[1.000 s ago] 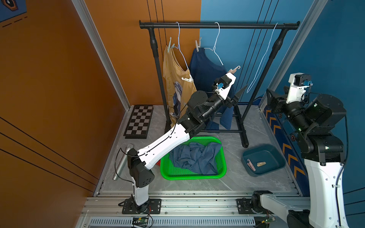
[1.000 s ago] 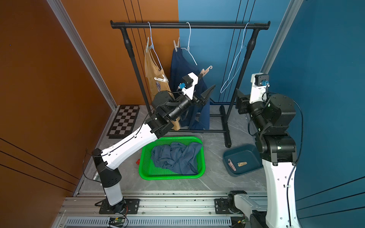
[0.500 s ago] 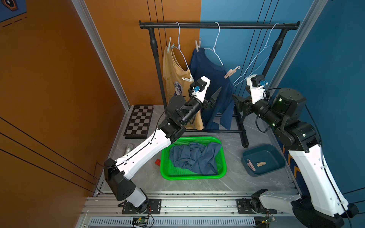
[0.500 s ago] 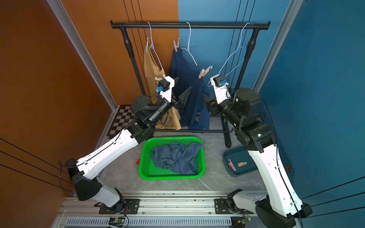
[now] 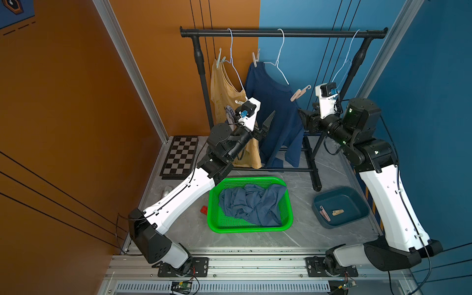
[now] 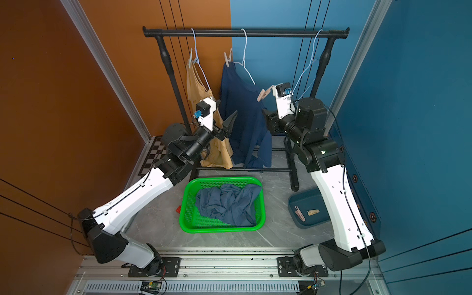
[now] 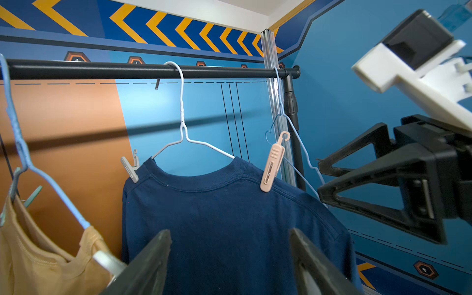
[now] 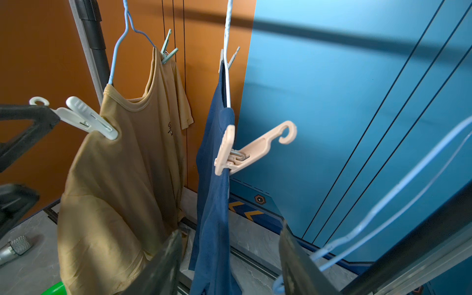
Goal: Remove the clothespins securing t-shirts to the hanger
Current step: Pick up the hanger from the clothes rail.
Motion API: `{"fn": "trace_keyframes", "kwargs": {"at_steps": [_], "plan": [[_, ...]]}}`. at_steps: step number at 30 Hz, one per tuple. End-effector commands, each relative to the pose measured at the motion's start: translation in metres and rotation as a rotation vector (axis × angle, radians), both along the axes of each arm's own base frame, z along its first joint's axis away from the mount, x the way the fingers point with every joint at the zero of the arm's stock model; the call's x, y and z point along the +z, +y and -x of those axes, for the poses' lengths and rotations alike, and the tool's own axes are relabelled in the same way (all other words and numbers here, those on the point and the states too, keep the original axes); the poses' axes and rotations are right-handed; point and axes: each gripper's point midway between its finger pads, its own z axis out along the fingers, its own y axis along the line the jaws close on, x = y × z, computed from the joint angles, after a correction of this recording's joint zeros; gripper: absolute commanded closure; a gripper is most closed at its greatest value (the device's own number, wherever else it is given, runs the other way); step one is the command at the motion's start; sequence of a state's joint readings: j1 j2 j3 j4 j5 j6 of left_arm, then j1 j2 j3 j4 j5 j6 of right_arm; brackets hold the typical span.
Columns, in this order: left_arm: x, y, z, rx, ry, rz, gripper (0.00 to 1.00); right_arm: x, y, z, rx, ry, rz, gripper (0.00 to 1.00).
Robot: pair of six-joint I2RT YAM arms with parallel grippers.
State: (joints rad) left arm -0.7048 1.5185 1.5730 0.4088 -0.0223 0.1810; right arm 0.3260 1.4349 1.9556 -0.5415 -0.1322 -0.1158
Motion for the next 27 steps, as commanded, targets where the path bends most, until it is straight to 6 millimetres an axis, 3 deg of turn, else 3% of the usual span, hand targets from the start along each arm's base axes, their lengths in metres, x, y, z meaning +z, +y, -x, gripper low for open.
{"fn": "trace_keyframes", "kwargs": {"at_steps": [1,12,20,27], "plan": [[0.012,0.002,-0.001,-0.007,-0.021,0.033,0.24,0.012,0.008,-0.006,0.048,-0.013,-0.061,0.43],[0.012,0.002,-0.005,-0.004,-0.020,0.032,0.24,0.001,0.017,-0.037,0.072,0.002,-0.100,0.56],[0.025,0.005,-0.012,0.022,-0.039,0.054,0.24,0.001,0.020,-0.042,0.080,-0.006,-0.102,0.87],[0.049,0.013,-0.020,0.034,-0.075,0.095,0.24,0.000,0.022,-0.042,0.083,-0.011,-0.102,1.00]]}}
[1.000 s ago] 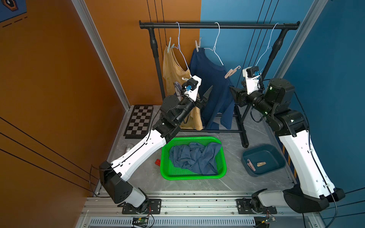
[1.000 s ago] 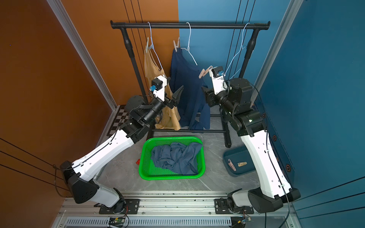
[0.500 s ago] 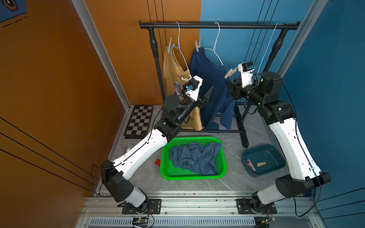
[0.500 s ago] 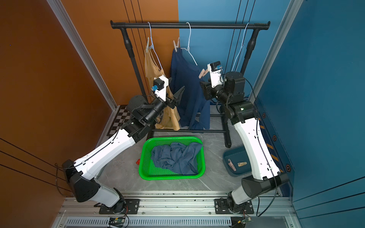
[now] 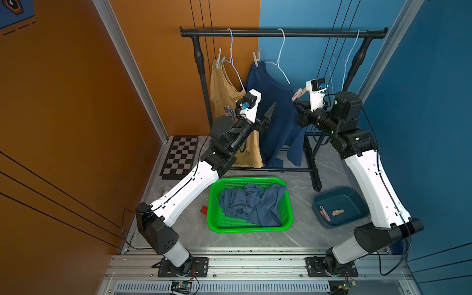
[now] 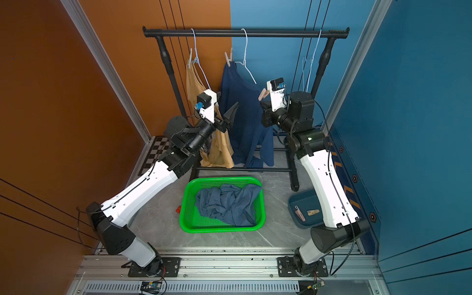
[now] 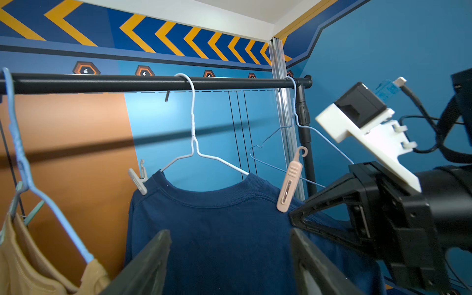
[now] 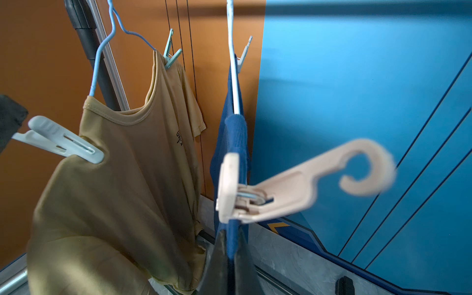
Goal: Remove the clothespins securing t-shirts to the hanger
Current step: Pick up the hanger from the clothes rail.
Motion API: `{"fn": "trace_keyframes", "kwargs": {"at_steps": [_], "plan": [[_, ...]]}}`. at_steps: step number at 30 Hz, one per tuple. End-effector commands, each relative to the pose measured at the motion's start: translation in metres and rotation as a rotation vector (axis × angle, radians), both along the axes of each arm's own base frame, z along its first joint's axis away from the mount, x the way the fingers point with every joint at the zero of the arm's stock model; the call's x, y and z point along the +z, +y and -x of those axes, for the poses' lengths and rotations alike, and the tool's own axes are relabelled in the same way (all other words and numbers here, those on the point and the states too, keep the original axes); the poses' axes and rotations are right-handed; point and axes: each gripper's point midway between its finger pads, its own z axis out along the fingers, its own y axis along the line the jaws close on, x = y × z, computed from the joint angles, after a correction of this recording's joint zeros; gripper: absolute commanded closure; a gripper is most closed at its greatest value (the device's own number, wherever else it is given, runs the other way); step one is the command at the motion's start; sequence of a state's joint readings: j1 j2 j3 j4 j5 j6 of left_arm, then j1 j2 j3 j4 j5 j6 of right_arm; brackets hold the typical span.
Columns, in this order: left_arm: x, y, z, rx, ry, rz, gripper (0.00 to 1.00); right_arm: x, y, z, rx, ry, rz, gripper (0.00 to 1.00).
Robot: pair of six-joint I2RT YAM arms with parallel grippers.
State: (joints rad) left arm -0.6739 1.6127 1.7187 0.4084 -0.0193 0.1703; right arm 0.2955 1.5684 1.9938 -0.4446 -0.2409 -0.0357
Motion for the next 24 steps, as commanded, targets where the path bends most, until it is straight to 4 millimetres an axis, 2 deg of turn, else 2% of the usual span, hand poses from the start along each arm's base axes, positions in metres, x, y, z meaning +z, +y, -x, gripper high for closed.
{"fn": "trace_keyframes", "kwargs": {"at_steps": [1,10,17,24], "plan": [[0.028,0.013,0.001,0.008,-0.046,0.062,0.24,0.015,0.002,0.003,0.010,-0.048,-0.020,1.00],[0.054,0.024,-0.004,-0.004,-0.070,0.130,0.24,0.028,0.000,0.008,-0.002,-0.091,-0.040,1.00],[0.056,0.029,-0.011,0.002,-0.051,0.134,0.24,0.037,0.000,0.018,0.008,-0.120,-0.057,1.00],[0.061,0.036,-0.012,-0.002,-0.046,0.149,0.24,0.055,-0.004,0.030,0.009,-0.165,-0.083,1.00]]}}
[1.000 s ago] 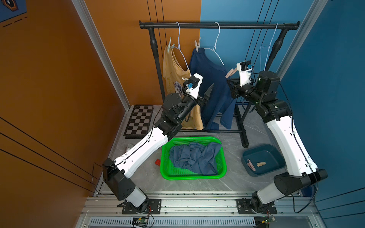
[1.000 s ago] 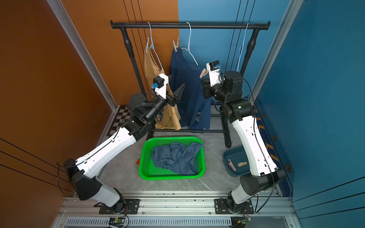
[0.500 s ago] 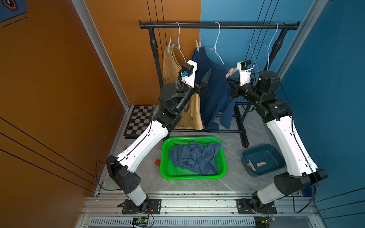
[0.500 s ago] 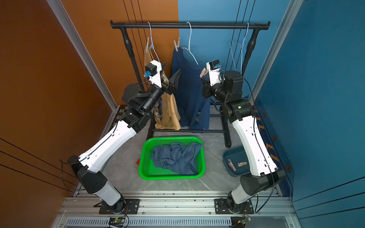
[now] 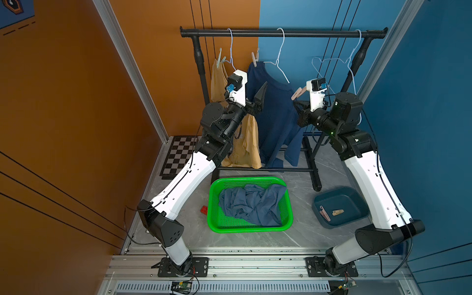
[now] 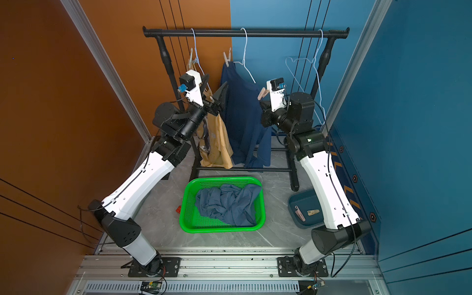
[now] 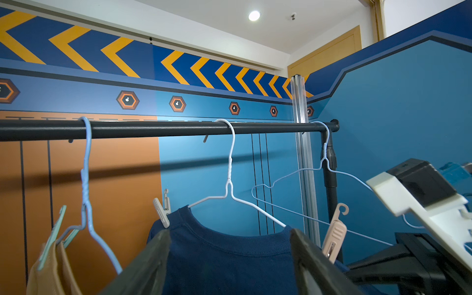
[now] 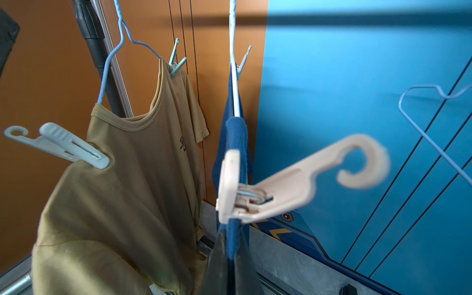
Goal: Remove the clothespins securing t-shirts to the hanger
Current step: Pick up the hanger from the clothes rail.
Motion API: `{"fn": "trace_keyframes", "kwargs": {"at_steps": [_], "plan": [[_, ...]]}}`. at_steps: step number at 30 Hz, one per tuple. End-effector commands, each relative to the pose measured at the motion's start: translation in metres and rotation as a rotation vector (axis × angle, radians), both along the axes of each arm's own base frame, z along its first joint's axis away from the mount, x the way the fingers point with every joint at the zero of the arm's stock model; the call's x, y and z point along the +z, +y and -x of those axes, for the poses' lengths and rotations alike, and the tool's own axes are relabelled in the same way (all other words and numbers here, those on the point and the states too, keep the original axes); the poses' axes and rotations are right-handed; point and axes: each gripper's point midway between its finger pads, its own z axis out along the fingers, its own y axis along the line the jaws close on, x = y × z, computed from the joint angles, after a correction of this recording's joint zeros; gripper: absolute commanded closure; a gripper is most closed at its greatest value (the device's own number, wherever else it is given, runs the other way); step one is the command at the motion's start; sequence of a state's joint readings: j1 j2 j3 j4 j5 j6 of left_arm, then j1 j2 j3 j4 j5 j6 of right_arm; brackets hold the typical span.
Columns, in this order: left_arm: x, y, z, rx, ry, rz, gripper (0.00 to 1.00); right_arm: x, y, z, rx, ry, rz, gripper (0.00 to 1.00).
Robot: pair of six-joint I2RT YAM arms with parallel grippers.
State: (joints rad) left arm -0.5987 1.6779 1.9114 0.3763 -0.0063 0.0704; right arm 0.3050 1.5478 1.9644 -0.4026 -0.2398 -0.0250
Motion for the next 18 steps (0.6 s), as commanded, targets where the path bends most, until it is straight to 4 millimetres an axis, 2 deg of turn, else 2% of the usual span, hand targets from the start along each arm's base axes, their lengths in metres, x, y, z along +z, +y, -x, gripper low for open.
{"fn": "trace_keyframes", "kwargs": {"at_steps": [1,10,18], "plan": [[0.012,0.004,0.003,-0.023,-0.018,0.026,0.24,0.051,-0.007,0.026,0.002,-0.145,-0.067,1.00],[0.014,0.007,0.007,-0.031,-0.018,0.032,0.24,0.080,-0.010,0.036,0.006,-0.211,-0.084,1.00],[0.012,0.010,0.012,-0.030,-0.012,0.028,0.24,0.077,-0.017,0.051,-0.007,-0.203,-0.058,1.00]]}}
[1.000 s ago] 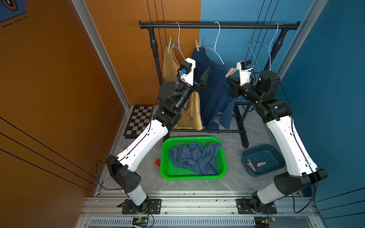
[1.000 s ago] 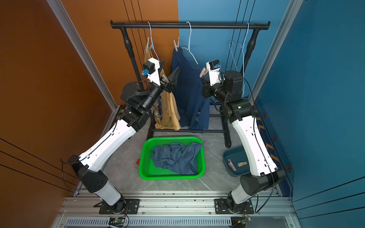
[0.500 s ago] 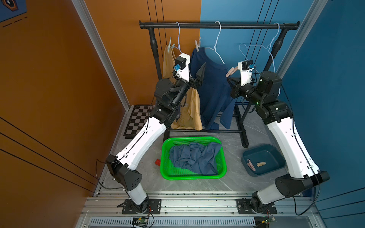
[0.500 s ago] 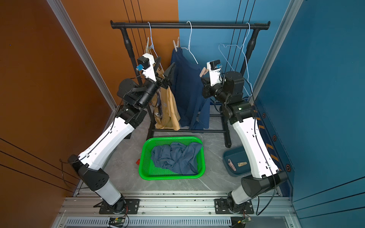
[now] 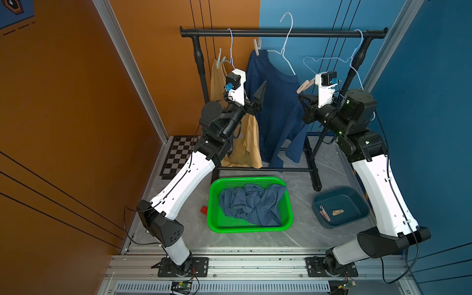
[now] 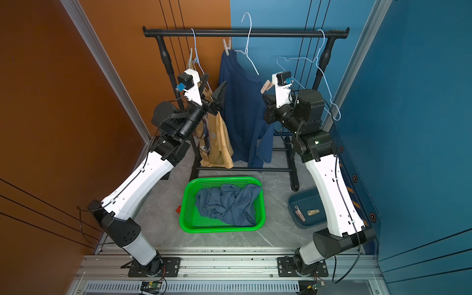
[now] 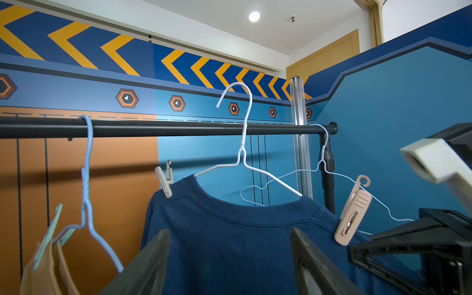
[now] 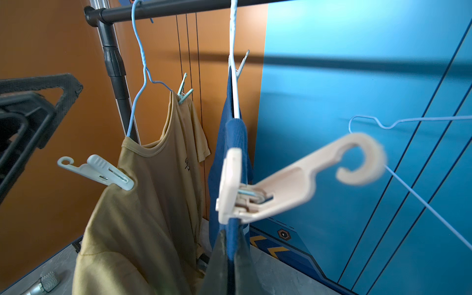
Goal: Remove the clothespins securing t-shirts to the hanger
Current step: Pick up the hanger from the clothes rail.
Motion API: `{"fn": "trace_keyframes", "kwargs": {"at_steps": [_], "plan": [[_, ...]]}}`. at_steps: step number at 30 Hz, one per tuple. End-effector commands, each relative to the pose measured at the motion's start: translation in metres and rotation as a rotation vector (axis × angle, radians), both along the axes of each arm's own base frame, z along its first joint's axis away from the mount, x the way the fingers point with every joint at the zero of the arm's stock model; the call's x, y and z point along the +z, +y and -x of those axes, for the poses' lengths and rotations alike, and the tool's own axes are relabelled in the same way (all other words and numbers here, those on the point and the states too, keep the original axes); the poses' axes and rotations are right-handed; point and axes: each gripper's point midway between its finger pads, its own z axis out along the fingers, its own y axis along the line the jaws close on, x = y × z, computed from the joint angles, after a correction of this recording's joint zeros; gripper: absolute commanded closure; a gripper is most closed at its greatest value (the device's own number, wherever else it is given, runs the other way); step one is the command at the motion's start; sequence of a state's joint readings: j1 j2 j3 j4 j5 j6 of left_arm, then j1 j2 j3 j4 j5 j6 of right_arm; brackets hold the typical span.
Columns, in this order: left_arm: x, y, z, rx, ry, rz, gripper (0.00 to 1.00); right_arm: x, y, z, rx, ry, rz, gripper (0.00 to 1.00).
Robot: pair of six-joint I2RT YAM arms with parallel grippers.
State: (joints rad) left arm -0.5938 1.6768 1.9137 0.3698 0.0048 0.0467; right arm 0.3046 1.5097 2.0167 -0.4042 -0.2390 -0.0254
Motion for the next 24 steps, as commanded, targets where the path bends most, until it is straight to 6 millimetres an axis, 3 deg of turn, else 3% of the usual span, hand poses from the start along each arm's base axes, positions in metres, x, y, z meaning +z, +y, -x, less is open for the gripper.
{"fn": "trace_keyframes", "kwargs": {"at_steps": [1,15,18,24], "plan": [[0.012,0.010,0.013,-0.015,-0.022,0.016,0.24,0.036,-0.010,0.031,-0.004,-0.115,-0.029,1.00],[-0.008,0.017,0.044,-0.022,0.010,-0.044,0.24,0.025,-0.034,0.090,-0.015,-0.116,-0.009,1.00],[-0.022,0.017,0.056,-0.026,0.033,-0.067,0.23,0.020,-0.034,0.106,0.011,-0.125,0.008,1.00],[-0.058,0.013,0.082,-0.084,0.101,-0.139,0.22,0.033,-0.045,0.145,0.010,-0.192,0.029,1.00]]}}
